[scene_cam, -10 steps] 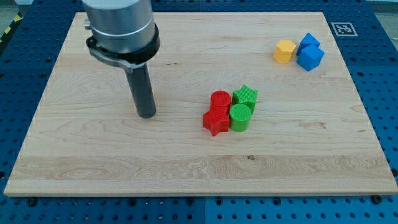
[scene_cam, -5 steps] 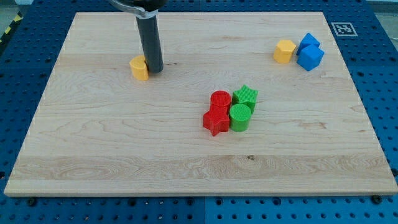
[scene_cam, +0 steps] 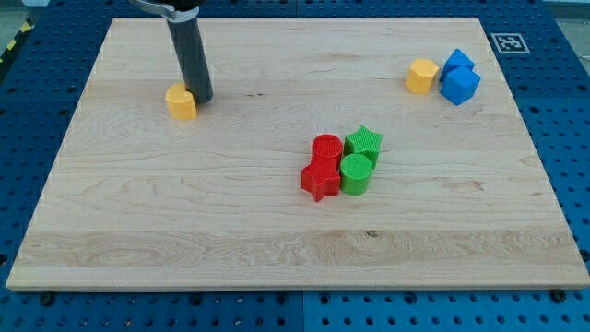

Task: Push yellow heart towards the center left

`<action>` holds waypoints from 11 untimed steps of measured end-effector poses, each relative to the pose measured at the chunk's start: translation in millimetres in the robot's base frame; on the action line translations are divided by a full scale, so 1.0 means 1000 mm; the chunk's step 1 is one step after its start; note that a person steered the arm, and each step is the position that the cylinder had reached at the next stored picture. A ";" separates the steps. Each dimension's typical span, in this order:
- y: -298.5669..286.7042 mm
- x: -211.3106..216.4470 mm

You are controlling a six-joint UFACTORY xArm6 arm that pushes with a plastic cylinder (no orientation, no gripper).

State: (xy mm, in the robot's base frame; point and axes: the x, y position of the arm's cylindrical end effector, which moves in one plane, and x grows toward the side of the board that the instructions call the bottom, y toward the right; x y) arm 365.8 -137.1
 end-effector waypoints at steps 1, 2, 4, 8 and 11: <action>-0.003 0.000; -0.003 0.000; 0.001 0.000; 0.000 0.029; -0.040 0.032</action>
